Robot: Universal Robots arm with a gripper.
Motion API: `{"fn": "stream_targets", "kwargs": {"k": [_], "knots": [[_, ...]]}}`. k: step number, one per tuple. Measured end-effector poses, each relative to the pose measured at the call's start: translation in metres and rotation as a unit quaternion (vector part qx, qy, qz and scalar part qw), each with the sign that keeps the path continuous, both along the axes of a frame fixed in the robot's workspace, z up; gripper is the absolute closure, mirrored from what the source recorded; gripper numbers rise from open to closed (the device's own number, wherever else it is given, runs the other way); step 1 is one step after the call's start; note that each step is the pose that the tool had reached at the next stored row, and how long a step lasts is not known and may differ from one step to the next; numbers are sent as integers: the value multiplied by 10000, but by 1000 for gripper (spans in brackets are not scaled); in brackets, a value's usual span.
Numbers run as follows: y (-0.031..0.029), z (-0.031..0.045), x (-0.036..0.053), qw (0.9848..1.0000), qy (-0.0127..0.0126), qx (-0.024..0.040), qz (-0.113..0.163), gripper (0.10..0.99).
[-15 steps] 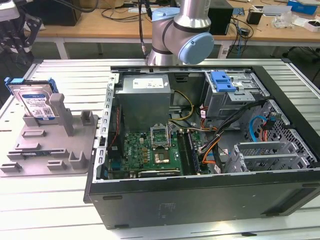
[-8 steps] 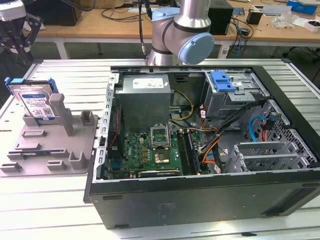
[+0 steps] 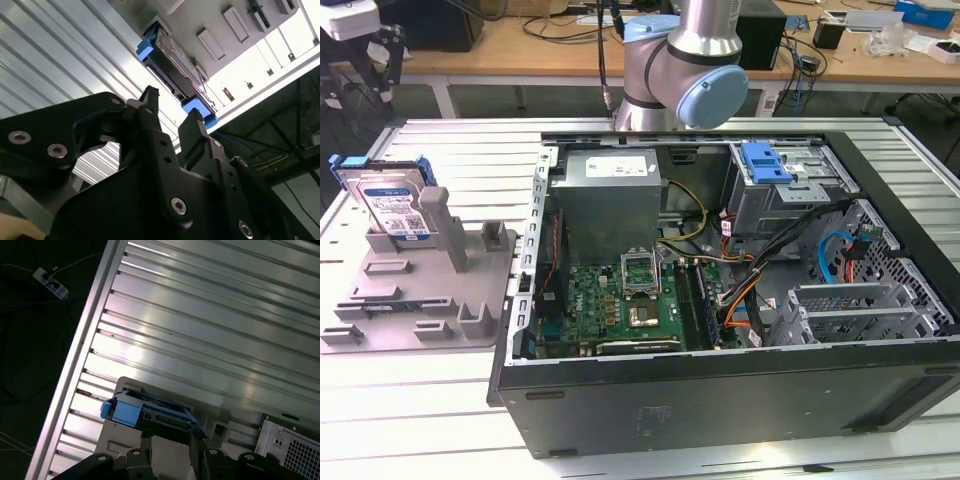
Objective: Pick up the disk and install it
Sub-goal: 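Pick up the disk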
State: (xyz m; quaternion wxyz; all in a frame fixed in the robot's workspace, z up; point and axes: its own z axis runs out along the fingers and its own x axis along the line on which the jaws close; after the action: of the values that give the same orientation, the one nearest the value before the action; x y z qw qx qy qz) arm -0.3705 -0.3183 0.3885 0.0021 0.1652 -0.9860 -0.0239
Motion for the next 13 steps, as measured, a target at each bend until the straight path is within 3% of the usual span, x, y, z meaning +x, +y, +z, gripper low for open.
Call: {"fn": "stream_targets", "kwargs": {"k": [1,2,7,9,12,13], "knots": [[1,-1,0,10000,6,0,85,671],[1,-1,-1,9999,10,0,140,604],[2,-8,-3,9989,15,-1,465,604],[5,-9,-3,9979,15,-1,651,604],[8,-11,-3,9951,15,-1,989,604],[9,-12,-3,9934,15,-2,1147,604]]}}
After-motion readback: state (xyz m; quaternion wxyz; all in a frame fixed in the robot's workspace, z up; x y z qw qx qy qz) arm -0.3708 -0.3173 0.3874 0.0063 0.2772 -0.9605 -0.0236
